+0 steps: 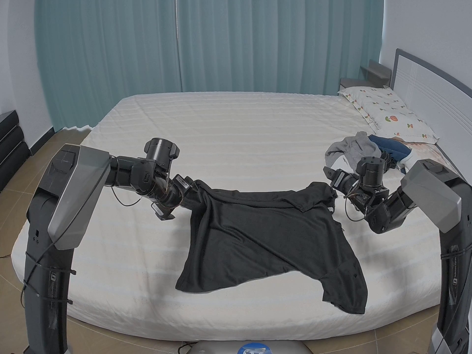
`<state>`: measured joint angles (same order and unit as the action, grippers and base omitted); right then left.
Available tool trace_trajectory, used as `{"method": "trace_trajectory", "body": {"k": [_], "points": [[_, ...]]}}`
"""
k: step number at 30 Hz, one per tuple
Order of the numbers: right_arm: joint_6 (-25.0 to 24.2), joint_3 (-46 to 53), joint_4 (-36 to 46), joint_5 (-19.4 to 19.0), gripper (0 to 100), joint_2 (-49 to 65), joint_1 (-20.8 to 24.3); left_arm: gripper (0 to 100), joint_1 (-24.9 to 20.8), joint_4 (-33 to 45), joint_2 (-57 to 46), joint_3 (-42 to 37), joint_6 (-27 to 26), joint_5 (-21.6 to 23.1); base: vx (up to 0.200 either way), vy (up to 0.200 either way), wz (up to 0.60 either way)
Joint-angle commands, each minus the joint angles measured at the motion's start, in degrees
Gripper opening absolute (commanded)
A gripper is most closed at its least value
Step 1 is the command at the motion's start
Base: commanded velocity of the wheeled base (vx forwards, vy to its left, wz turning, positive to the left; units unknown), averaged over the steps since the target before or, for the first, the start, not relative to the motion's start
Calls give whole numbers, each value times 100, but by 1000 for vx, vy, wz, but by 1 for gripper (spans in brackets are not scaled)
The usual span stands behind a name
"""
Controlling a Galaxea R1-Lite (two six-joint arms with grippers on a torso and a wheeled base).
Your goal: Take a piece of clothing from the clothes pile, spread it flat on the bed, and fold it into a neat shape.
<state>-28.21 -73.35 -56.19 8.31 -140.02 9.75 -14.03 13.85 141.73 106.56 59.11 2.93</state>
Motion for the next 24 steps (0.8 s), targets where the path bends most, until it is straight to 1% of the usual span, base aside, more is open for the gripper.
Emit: {"method": "trace_trajectory", "body": {"k": [1, 3, 4, 5, 6, 7, 9, 10, 11, 12, 14, 16, 17, 18, 19, 20, 21, 22, 24], "points": [[-616, 2079, -323, -497, 100, 1399, -140, 100, 23, -787, -1226, -1928, -23, 560, 0, 0, 0], [-1002, 2615, -428, -656, 100, 1724, -184, 100, -21, -1341, -1481, -2640, -40, 507, 0, 0, 0], [-1073, 2730, -437, -700, 100, 1785, -193, 100, -29, -1473, -1543, -2807, -40, 507, 0, 0, 0], [-1231, 3116, -455, -840, 100, 1952, -211, 100, -21, -1956, -1763, -3343, -40, 578, 0, 0, 0], [-1231, 3116, -455, -840, 100, 1952, -211, 100, -21, -1956, -1763, -3343, -40, 578, 0, 0, 0], [-1328, 3538, -516, -1034, 100, 2084, -272, 100, -21, -2615, -2026, -4020, -5, 595, 0, 0, 0], [-1363, 3907, -551, -1165, 100, 2163, -298, 100, -29, -3125, -2176, -4600, -14, 595, 0, 0, 0], [-1363, 3943, -560, -1165, 100, 2172, -307, 100, -38, -3160, -2193, -4644, -14, 595, 0, 0, 0], [-1415, 4285, -613, -1218, 100, 2207, -334, 100, -100, -3477, -2308, -5101, -5, 586, 0, 0, 0], [-1451, 4461, -666, -1262, 100, 2216, -342, 100, -161, -3608, -2369, -5347, 13, 578, 0, 0, 0], [-1618, 4760, -806, -1394, 100, 2181, -395, 100, -188, -3819, -2475, -5751, 30, 586, 0, 0, 0], [-1811, 4944, -956, -1561, 100, 2119, -474, 100, -188, -4057, -2475, -5989, 48, 595, 0, 0, 0], [-2039, 5041, -1140, -1772, 100, 1961, -562, 100, -179, -4408, -2431, -6156, 57, 604, 0, 0, 0], [-2066, 5050, -1167, -1789, 100, 1944, -580, 100, -179, -4452, -2431, -6165, 65, 595, -200, 0, 0], [-2303, 5085, -1386, -2009, 100, 1715, -668, 100, -179, -4839, -2351, -6332, 101, 586, -200, 0, 0], [-2453, 5138, -1632, -2106, 100, 1530, -720, 100, -179, -5164, -2255, -6481, 188, 586, -200, 0, 0], [-2461, 5147, -1659, -2106, 100, 1513, -720, 100, -179, -5191, -2246, -6490, 197, 578, -200, 0, 0], [-2523, 5261, -1993, -2141, 100, 1302, -773, 100, -196, -5524, -2149, -6622, 259, 578, -200, 0, 0], [-2523, 5401, -2353, -2167, 100, 1073, -791, 100, -284, -5762, -2000, -6701, 241, 551, -200, 0, 0]]}}
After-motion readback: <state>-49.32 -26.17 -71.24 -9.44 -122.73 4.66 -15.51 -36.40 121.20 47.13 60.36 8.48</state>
